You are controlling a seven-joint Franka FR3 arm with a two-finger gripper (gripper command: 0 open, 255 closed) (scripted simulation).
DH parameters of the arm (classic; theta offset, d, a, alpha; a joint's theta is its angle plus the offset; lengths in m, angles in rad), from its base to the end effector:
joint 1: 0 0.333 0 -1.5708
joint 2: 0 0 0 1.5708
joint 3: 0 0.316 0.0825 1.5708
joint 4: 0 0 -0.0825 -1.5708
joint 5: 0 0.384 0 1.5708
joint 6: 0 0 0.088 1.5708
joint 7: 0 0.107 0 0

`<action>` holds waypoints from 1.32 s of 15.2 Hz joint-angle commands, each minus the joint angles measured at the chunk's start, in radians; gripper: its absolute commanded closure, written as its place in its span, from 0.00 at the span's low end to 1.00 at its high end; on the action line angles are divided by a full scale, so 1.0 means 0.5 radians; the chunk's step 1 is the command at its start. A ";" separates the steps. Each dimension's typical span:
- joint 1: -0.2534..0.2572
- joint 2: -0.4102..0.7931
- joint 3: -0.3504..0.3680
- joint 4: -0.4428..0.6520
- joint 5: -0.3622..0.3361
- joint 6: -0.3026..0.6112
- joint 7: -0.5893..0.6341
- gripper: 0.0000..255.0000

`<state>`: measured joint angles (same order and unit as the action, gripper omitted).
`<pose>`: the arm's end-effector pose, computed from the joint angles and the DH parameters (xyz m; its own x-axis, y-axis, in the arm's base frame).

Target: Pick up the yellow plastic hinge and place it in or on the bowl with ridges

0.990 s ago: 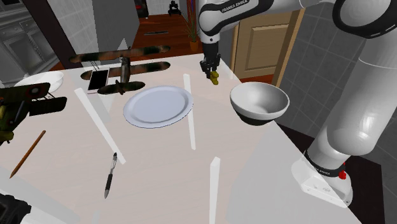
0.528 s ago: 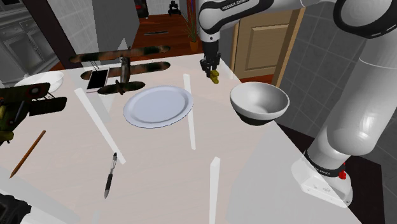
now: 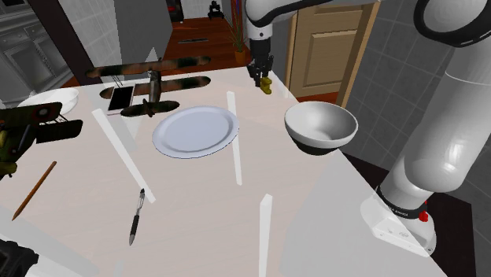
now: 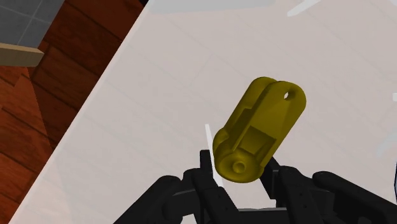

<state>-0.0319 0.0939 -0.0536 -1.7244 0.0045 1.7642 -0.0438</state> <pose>0.5843 -0.0486 0.5143 0.9976 -0.0425 -0.0539 -0.0426 -0.9991 -0.0017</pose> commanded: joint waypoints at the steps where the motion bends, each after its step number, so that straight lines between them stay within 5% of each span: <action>1: 0.001 -0.006 0.001 0.055 -0.001 -0.062 0.002 1.00; 20: -0.003 0.086 -0.002 0.691 0.004 -0.607 -0.001 1.00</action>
<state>-0.0315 0.1264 -0.0530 -1.4086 0.0061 1.4809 -0.0415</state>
